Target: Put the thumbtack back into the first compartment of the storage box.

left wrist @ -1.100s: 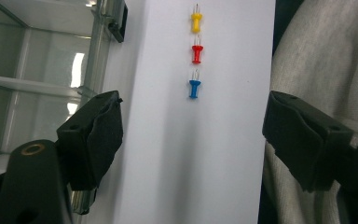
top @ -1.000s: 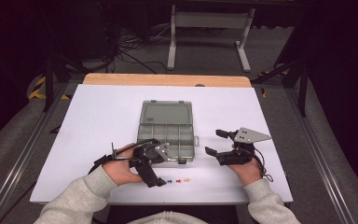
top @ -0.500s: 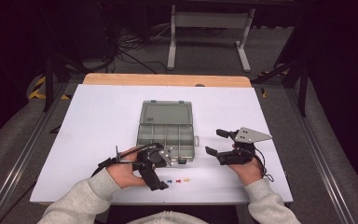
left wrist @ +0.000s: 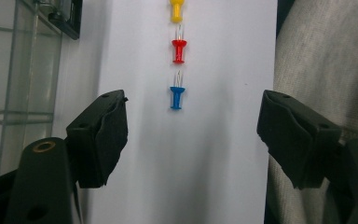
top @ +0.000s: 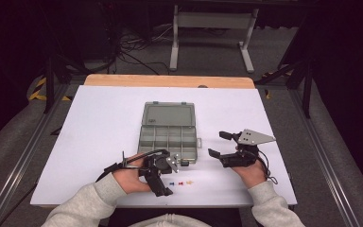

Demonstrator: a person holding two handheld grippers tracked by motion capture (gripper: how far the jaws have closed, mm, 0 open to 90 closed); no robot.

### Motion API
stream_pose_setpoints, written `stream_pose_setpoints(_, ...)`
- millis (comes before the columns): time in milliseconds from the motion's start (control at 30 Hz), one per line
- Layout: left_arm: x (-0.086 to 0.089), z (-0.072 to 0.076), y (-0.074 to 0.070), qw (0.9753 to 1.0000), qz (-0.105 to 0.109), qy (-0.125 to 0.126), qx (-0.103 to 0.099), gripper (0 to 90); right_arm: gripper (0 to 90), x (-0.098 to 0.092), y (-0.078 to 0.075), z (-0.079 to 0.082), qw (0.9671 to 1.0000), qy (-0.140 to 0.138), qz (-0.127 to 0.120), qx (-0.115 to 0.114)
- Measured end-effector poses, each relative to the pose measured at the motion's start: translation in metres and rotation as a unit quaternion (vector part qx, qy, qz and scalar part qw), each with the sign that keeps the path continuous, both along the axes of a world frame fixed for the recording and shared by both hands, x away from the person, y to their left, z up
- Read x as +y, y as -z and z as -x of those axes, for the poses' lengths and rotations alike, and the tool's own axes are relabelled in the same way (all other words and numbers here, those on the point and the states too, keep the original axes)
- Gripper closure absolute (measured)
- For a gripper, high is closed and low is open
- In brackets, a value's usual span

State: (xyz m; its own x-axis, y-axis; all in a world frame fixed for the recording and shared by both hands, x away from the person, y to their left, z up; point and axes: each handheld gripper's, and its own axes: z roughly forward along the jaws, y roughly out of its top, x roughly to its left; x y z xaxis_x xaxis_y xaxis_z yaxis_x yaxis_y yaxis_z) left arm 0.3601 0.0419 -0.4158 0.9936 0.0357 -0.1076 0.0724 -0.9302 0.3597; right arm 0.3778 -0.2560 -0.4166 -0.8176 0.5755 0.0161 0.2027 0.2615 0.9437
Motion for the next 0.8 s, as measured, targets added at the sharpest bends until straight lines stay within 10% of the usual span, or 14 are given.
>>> stream_pose_setpoints(800, -0.0088, -0.0018, 0.0068, 0.9998, -0.009, -0.012, -0.010, 56.2, 18.9, 0.0002, 0.0013, -0.0003, 1.0000, -0.003, 0.002, 0.004)
